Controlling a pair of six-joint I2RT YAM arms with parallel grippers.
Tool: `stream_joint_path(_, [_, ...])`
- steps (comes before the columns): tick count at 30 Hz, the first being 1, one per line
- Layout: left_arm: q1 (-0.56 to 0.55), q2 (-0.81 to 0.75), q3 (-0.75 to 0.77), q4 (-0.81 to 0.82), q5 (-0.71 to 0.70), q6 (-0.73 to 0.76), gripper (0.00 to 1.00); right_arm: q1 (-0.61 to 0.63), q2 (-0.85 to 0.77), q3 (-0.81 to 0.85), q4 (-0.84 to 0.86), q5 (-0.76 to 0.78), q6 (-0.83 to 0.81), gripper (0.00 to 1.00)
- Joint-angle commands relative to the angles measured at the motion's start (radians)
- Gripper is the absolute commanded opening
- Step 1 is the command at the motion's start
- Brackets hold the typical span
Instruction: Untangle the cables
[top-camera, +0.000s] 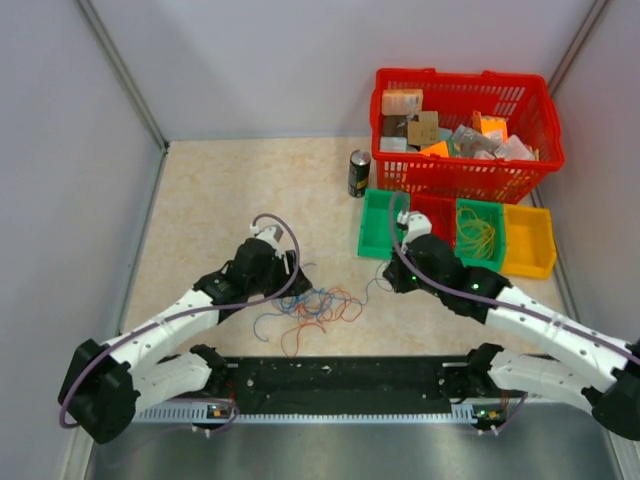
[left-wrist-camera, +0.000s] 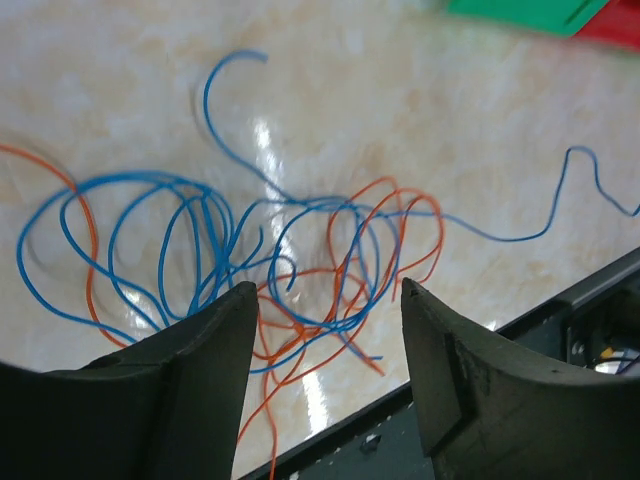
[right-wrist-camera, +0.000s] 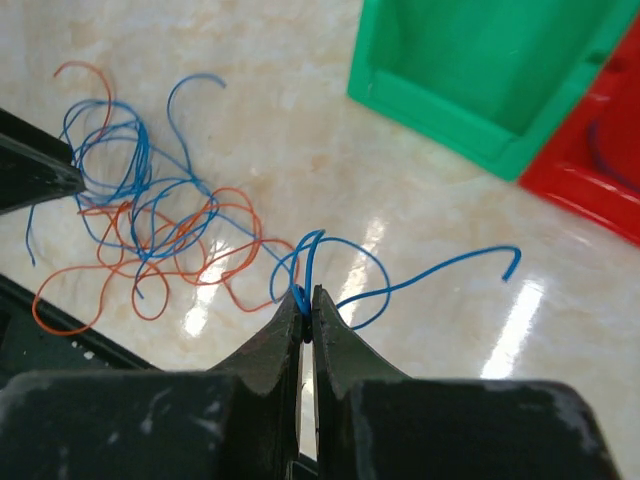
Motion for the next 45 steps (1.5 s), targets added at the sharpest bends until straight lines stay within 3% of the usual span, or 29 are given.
stream_joint_path(1, [-0.001, 0.05, -0.053, 0.12, 0.111, -0.042, 0.66, 0.012, 0.193, 0.037, 0.23, -0.231, 0.049, 0.0])
stream_joint_path(4, [-0.002, 0.047, -0.096, 0.134, 0.097, -0.043, 0.69, 0.011, 0.316, 0.125, 0.351, -0.317, 0.048, 0.0])
stream_joint_path(7, [-0.002, 0.029, -0.142, 0.132, 0.088, -0.059, 0.71, 0.012, 0.452, 0.311, 0.336, -0.372, 0.026, 0.0])
stream_joint_path(9, [-0.002, 0.018, -0.179, 0.155, 0.098, -0.068, 0.72, 0.012, 0.538, 0.409, 0.324, -0.395, 0.013, 0.14])
stream_joint_path(11, [-0.001, 0.013, -0.204, 0.164, 0.097, -0.079, 0.75, 0.011, 0.615, 0.492, 0.244, -0.394, -0.006, 0.42])
stream_joint_path(13, [-0.002, 0.006, -0.217, 0.164, 0.095, -0.085, 0.75, 0.011, 0.655, 0.524, 0.174, -0.365, -0.013, 0.61])
stream_joint_path(16, [-0.002, -0.017, -0.236, 0.181, 0.088, -0.085, 0.75, 0.011, 0.619, 0.434, 0.153, -0.299, -0.014, 0.72])
stream_joint_path(19, [-0.002, -0.008, -0.233, 0.184, 0.086, -0.079, 0.74, 0.011, 0.537, 0.279, 0.156, -0.262, -0.001, 0.75])
stream_joint_path(22, [-0.002, 0.027, -0.225, 0.198, 0.092, -0.077, 0.71, 0.017, 0.477, 0.105, 0.26, -0.37, 0.063, 0.73])
stream_joint_path(26, [-0.001, 0.064, -0.225, 0.22, 0.091, -0.08, 0.68, 0.057, 0.483, -0.089, 0.555, -0.463, 0.207, 0.63])
stream_joint_path(32, [-0.002, 0.033, -0.236, 0.217, 0.086, -0.091, 0.67, 0.077, 0.555, -0.123, 0.647, -0.32, 0.345, 0.52])
stream_joint_path(34, [-0.002, 0.03, -0.236, 0.212, 0.085, -0.092, 0.7, 0.078, 0.594, -0.123, 0.684, -0.317, 0.379, 0.42])
stream_joint_path(41, [-0.001, 0.092, -0.179, 0.161, 0.008, -0.117, 0.76, 0.091, 0.71, -0.098, 0.71, -0.302, 0.399, 0.32])
stream_joint_path(43, [-0.001, 0.119, -0.153, 0.145, -0.007, -0.118, 0.76, 0.095, 0.704, -0.104, 0.712, -0.282, 0.393, 0.25])
stream_joint_path(45, [-0.001, 0.151, -0.13, 0.125, -0.029, -0.122, 0.74, 0.097, 0.689, -0.103, 0.695, -0.262, 0.375, 0.06])
